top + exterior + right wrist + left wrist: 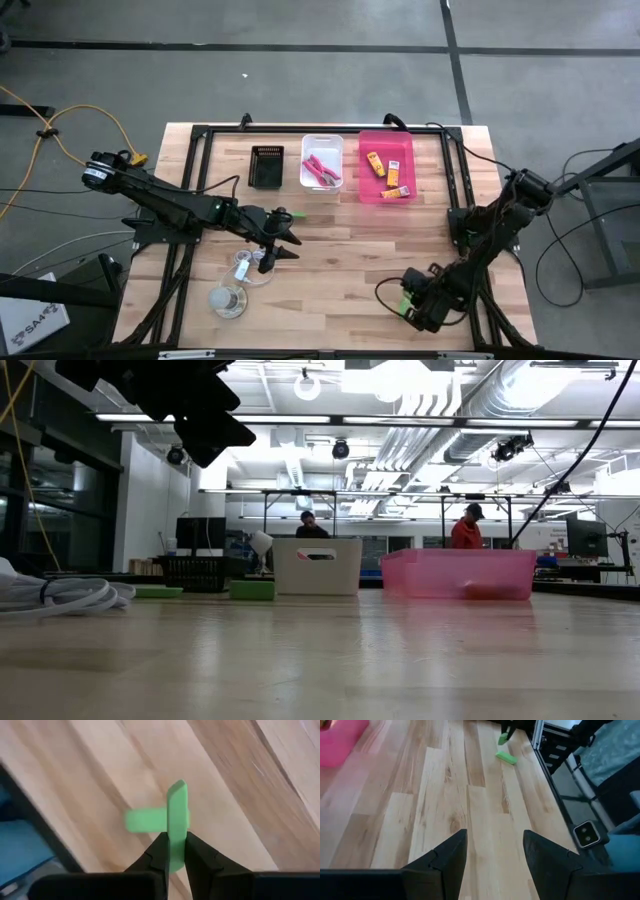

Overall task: Pick & Place School Supplies
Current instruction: Put the eraser into the black bin

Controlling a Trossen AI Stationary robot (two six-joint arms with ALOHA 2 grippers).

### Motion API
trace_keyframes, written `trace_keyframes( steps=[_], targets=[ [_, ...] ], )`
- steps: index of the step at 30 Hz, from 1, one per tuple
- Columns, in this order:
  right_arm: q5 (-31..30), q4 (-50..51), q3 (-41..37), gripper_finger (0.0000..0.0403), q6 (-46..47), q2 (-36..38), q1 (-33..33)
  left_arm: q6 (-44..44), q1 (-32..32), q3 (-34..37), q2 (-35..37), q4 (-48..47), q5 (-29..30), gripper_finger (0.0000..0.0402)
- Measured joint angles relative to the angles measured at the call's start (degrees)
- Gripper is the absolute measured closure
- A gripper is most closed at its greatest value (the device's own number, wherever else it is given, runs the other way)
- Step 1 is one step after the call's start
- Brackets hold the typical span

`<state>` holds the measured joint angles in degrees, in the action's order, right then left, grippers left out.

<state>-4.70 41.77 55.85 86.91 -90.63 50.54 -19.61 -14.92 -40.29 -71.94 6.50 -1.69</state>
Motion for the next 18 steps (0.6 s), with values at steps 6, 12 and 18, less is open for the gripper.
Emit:
trace_keyframes(
  steps=[6,12,18],
  targets=[
    [-2.90,-3.09,3.32,0.0369,-10.26,0.00,-5.80,7.82,0.01,0.00,0.02,0.00,0.05,0.0214],
    [-3.32,-18.26,3.83,0.0369,-23.56,-0.01,-12.83,14.40,-0.01,0.00,0.02,0.02,-0.15,0.0214],
    [-2.56,-31.54,3.85,0.0369,-34.67,-0.01,-19.46,17.93,-0.02,0.00,0.02,1.78,-5.94,0.0214]
  ],
)
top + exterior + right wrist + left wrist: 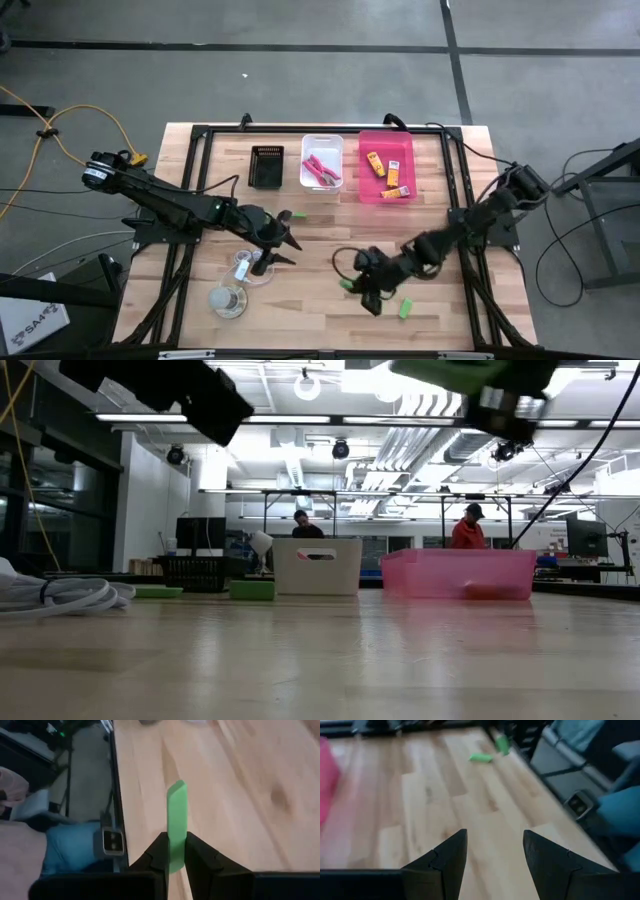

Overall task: Pick & Place School Supplies
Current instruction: Put the eraser into the black bin

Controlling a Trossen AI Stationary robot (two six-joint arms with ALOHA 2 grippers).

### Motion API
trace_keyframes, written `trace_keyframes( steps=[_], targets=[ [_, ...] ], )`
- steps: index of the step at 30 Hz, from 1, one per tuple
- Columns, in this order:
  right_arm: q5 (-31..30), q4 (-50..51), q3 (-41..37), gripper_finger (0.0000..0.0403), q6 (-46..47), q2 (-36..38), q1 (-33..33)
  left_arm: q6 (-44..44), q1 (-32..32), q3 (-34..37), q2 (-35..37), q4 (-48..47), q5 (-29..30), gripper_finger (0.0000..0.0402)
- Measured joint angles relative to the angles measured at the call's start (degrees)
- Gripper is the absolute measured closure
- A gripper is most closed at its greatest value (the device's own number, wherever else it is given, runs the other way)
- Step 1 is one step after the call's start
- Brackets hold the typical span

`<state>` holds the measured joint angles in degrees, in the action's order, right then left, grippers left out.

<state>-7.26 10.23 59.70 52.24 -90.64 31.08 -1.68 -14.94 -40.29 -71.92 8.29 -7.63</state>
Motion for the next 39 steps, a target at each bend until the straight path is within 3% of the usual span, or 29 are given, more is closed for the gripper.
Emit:
trace_keyframes(
  steps=[8,15,25,39],
  targets=[
    [1.21,-3.64,0.00,0.0369,-12.61,0.00,-5.71,-14.85,0.15,0.00,0.00,8.64,-3.00,0.0214],
    [3.27,-6.64,-0.02,0.0369,-21.82,0.00,-10.09,-22.01,2.87,0.00,0.00,9.19,-2.96,0.0214],
    [7.45,-10.72,-0.04,0.0369,-29.38,0.01,-15.90,-25.69,5.61,0.00,-0.02,9.66,-3.22,0.0214],
    [6.85,-18.67,-0.07,0.0369,-34.30,-0.01,-19.30,-25.77,8.02,-0.02,-0.01,14.61,-2.48,0.0214]
  ],
)
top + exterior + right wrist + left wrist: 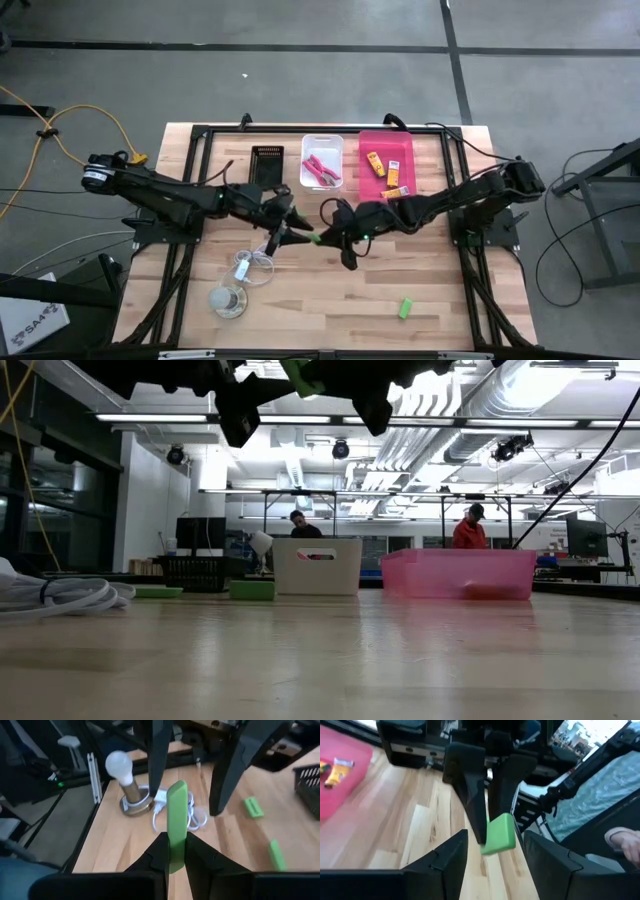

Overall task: Pick & Place School Supplies
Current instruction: Put the eraser into the black bin

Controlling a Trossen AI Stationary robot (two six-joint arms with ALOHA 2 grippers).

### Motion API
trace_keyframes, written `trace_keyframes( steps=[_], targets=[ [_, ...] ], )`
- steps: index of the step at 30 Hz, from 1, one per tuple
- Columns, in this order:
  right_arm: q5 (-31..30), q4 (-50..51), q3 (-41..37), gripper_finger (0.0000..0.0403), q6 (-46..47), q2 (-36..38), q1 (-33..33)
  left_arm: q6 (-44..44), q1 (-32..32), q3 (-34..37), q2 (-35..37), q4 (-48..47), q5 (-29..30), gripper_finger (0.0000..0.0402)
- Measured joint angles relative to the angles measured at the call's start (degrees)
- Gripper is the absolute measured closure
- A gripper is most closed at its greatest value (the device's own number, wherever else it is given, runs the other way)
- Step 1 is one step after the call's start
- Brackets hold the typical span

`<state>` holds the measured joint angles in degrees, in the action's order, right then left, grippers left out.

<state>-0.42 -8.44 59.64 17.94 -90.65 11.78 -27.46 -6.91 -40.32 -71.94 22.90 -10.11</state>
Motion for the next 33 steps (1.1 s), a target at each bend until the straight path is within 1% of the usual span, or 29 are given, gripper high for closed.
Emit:
trace_keyframes(
  steps=[4,7,12,18,22,33],
  targets=[
    [-1.60,-0.50,0.00,0.0369,-0.40,0.00,-0.41,0.41,0.22,0.00,-0.01,1.24,0.16,0.0214],
    [-1.89,-0.82,0.00,0.0369,-1.19,0.00,-0.69,1.27,0.22,0.00,-0.01,1.70,1.31,0.0214],
    [-4.46,-1.52,0.00,0.0369,-1.80,0.00,-0.73,3.42,0.22,0.00,-0.01,1.68,2.72,0.0214],
    [-4.60,-2.27,0.00,0.0369,-1.80,0.00,-0.74,3.87,0.22,0.00,-0.01,1.77,3.33,0.0220],
    [-4.60,-3.09,0.00,0.0369,-1.82,0.00,-0.74,5.17,0.22,0.00,-0.01,1.81,3.99,0.0233],
    [-4.62,-3.00,0.00,0.0369,-1.78,0.00,-0.74,5.19,0.22,0.00,-0.01,2.06,4.44,0.0290]
  ],
)
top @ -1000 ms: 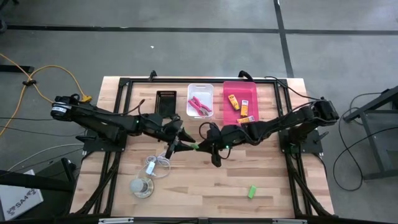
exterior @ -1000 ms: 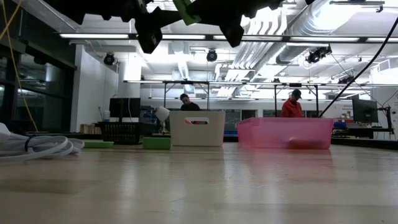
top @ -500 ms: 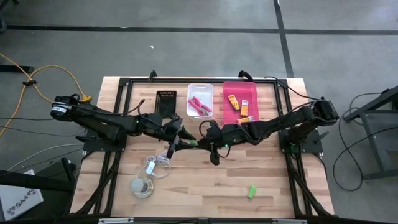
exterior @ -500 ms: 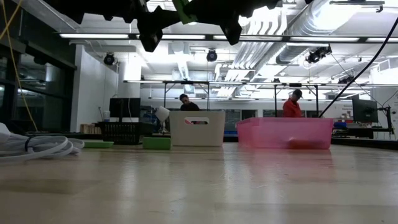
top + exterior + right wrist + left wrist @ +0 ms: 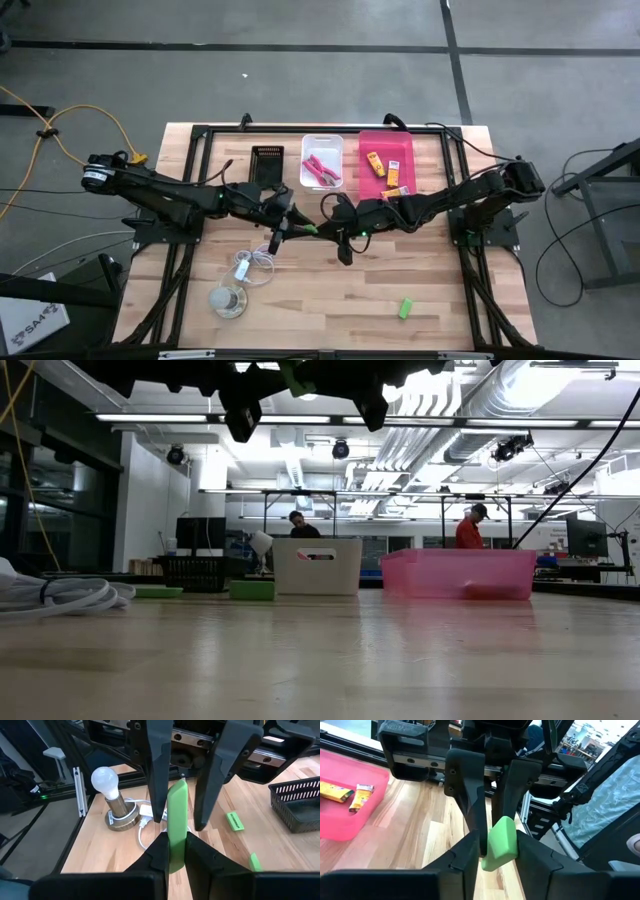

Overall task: Pick & Place School Supplies
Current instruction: Put the eraser into the black bin

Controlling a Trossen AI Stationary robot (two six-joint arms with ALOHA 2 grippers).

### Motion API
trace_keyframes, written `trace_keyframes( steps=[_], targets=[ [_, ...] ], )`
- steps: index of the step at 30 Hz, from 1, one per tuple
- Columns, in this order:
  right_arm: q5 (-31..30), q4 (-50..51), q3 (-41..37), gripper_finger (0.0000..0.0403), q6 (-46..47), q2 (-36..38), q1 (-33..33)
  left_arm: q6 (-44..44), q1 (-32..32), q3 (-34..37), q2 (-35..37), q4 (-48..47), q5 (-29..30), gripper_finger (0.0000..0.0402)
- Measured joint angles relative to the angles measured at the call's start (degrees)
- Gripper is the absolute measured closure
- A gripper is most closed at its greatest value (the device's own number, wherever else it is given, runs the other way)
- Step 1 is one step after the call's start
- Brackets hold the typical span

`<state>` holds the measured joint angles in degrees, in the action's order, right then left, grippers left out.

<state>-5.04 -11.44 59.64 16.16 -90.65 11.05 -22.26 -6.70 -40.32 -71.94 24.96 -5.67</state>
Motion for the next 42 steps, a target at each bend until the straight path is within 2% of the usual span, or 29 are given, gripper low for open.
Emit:
trace_keyframes(
  steps=[14,27,36,42],
  targets=[
    [-0.90,0.46,0.00,0.0369,0.53,0.00,0.02,0.09,0.00,0.00,0.00,-0.08,-0.02,0.0367],
    [0.20,0.46,0.00,0.0368,0.52,0.00,0.02,0.04,-0.02,0.00,0.00,-0.05,-0.07,0.0369],
    [0.80,1.32,0.00,0.0315,1.99,0.00,-0.31,0.00,-0.04,0.00,0.00,0.01,-0.07,0.0369],
    [-1.84,4.08,0.02,0.0267,2.01,0.00,-0.35,-1.53,0.13,0.00,0.00,-0.63,0.05,0.0369]
  ],
)
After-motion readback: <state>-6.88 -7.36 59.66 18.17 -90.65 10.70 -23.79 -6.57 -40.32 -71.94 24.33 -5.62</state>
